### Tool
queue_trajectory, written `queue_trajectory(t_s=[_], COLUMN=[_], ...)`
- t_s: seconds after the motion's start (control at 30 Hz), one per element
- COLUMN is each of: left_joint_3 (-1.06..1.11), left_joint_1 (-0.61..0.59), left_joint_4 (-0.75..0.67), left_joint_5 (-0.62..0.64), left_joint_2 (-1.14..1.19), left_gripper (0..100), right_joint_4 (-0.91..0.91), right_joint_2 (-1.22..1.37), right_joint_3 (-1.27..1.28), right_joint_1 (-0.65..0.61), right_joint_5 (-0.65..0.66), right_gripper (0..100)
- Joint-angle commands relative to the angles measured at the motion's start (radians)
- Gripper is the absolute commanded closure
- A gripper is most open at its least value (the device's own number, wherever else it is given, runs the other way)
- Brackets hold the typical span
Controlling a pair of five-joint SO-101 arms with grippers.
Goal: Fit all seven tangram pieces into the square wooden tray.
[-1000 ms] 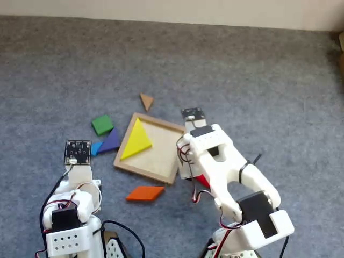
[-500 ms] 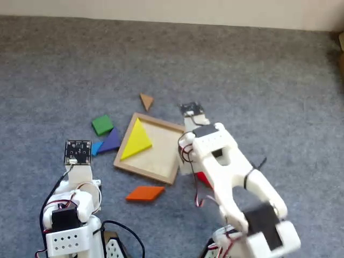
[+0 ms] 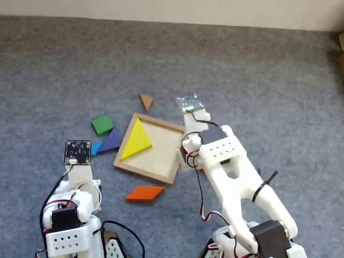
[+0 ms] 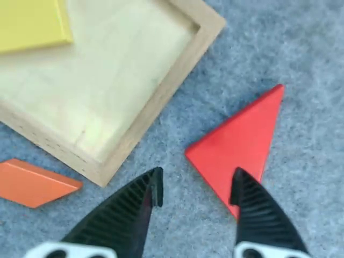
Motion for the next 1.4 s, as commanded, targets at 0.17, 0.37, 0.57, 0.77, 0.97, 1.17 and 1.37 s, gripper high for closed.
queue_trajectory(t_s=[0.17, 0.37, 0.57, 0.77, 0.97, 1.17, 1.37], left_joint_3=[0.021, 0.021, 0.021, 0.021, 0.021, 0.021, 0.021], left_joint_1=[-0.018, -0.018, -0.018, -0.018, -0.018, -0.018, -0.018], left_joint_4=[0.008, 0.008, 0.008, 0.008, 0.008, 0.008, 0.008], left_joint_5=[-0.005, -0.005, -0.005, -0.005, -0.005, -0.005, -0.005], left_joint_2=[-0.061, -0.061, -0.061, -0.061, -0.061, -0.061, -0.061], left_gripper=[99, 99, 99, 99, 99, 99, 99], right_joint_4=[-0.073, -0.108, -0.113, -0.107, -0.107, -0.107, -0.107], right_joint_2=[-0.050, -0.048, 0.015, 0.202, 0.257, 0.331, 0.364], right_joint_3=[-0.008, -0.002, -0.007, -0.047, -0.105, -0.113, -0.113], right_joint_1=[0.025, 0.025, 0.025, 0.045, 0.076, 0.076, 0.076], right_joint_5=[-0.051, -0.051, -0.051, -0.046, -0.046, -0.046, -0.046], right_gripper=[59.2, 59.2, 59.2, 59.2, 59.2, 59.2, 59.2])
